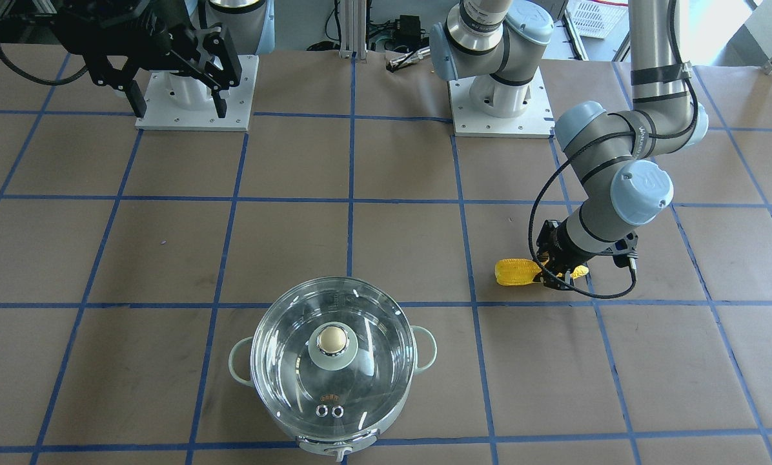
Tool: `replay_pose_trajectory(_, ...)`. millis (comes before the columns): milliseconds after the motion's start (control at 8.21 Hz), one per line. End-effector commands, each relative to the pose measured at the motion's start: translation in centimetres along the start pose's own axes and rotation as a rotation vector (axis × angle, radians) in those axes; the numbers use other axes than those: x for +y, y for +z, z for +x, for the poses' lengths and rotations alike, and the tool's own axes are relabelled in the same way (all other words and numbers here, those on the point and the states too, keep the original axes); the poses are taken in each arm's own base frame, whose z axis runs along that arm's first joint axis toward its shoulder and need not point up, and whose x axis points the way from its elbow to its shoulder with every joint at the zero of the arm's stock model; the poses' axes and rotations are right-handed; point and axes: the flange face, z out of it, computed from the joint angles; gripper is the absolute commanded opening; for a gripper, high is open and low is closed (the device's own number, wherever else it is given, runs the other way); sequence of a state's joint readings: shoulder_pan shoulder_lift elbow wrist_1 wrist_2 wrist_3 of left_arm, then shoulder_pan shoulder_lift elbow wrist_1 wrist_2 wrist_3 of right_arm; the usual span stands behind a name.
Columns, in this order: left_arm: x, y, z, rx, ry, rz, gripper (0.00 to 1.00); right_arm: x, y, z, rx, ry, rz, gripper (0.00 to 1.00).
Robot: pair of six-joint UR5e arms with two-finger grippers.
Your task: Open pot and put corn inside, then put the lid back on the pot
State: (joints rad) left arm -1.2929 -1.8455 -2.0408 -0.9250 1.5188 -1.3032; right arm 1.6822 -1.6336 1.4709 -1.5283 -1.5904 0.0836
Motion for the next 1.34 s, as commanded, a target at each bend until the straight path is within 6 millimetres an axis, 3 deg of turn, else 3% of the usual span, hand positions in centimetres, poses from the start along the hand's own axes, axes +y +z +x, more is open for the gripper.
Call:
replay_pose_trajectory(0,0.1,-0.2,0.0,0.003,0.0,0.002,0.07,-4.8,2.6,-0.8,-0.034,0.017,0.039,1.0)
replay_pose_trajectory(122,0.0,-0.3,0.0,0.006,-0.002,0.005,0.07,-7.8,3.4,-1.2,-0.046,0.054,0.065,1.0)
replay_pose_trajectory(365,0.1,-0.4,0.0,0.004,-0.002,0.004,0.06,-14.2,8.3,-3.9,-0.137,0.131,0.122,1.0)
replay_pose_trajectory(609,0.1,-0.1,-0.1,-0.001,0.001,0.001,0.06,-14.8,13.0,-11.1,-0.116,0.078,0.154,1.0)
replay_pose_trajectory(852,0.1,-0.3,0.0,0.003,0.001,-0.002,0.05,-15.7,17.2,-14.7,-0.116,0.054,0.172,1.0)
replay_pose_trajectory(1096,0.1,-0.5,0.0,0.003,-0.002,0.004,0.04,-16.2,22.3,-15.9,-0.058,-0.032,0.119,1.0)
replay_pose_trajectory(1217,0.2,-0.8,0.0,0.007,-0.002,0.005,0.03,-16.3,22.4,-15.9,-0.058,-0.036,0.125,1.0)
